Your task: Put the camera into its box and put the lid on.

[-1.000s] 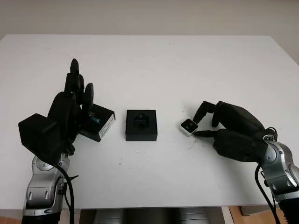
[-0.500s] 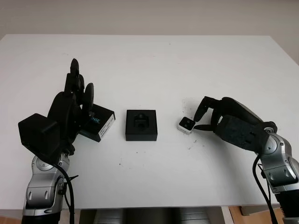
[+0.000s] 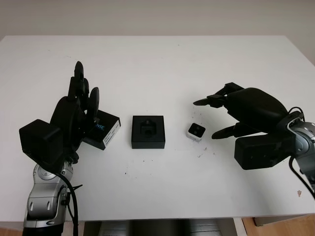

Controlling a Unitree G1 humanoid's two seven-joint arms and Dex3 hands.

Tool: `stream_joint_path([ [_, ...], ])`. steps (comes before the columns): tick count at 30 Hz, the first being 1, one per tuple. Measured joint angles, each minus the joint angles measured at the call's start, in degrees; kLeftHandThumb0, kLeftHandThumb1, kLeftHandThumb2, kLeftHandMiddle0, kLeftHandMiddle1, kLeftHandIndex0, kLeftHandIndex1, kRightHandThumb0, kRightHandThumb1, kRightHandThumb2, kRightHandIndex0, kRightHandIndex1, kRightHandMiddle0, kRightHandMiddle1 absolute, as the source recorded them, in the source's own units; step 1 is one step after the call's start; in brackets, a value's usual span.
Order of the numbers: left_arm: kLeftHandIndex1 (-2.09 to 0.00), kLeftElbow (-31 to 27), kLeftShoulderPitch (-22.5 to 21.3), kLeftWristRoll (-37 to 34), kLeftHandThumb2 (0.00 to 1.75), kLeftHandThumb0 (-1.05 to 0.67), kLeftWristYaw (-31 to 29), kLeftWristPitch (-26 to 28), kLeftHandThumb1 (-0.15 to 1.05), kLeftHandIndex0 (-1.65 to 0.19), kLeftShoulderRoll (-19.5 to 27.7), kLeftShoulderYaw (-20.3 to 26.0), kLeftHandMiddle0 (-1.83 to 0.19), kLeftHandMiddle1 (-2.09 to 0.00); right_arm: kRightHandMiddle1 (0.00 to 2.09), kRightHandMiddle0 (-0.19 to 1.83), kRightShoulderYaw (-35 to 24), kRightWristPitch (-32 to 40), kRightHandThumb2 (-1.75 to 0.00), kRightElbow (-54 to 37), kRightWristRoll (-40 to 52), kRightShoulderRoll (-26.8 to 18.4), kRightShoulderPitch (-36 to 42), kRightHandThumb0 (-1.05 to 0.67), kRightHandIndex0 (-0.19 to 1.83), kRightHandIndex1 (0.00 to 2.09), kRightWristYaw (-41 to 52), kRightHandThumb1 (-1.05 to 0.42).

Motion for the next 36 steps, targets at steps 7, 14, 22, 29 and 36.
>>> stream_joint_path([
  [7, 0.0, -0.31, 0.03, 0.37, 0.6, -0.8, 0.81, 0.22, 1.05, 0.19, -0.19, -0.08, 0.19, 0.0, 0.17, 0.56, 0.51, -8.71, -0.05, 3.39, -1.97, -0.58, -3.98, -0.54, 0.41, 0.53, -2.45, -0.78],
  [14, 0.0, -0.83, 0.34, 0.29, 0.6, -0.79, 0.96, 0.35, 1.05, 0.19, -0.29, -0.24, 0.19, 0.0, 0.17, 0.59, 5.23, -16.87, -0.05, 11.6, -4.84, -0.81, -9.11, -0.5, 0.35, 0.65, -2.68, -0.8],
  [22, 0.0, -1.85, 1.05, 0.3, 0.58, -0.79, 0.99, 1.26, 1.05, 0.19, -0.28, -0.21, 0.19, 0.0, 0.18, 0.61, 9.04, -25.16, -0.06, 21.61, -7.67, -0.8, -14.39, -0.51, 0.31, 0.75, -5.01, -0.81],
  [29, 0.0, -1.9, 1.09, 0.35, 0.59, -0.79, 1.06, 1.26, 1.05, 0.19, -0.29, -0.25, 0.19, 0.0, 0.2, 0.61, 10.41, -28.7, -0.06, 24.42, -11.67, -0.79, -15.63, -0.52, 0.27, 0.9, -10.2, -0.81],
  [36, 0.0, -1.91, 1.09, 0.4, 0.59, -0.79, 1.44, 1.27, 1.05, 0.19, -0.53, -0.28, 0.19, 0.0, 0.25, 0.63, 11.45, -29.55, -0.06, 27.09, -13.64, -0.79, -16.1, -0.46, 0.28, 1.0, -14.45, -0.84],
])
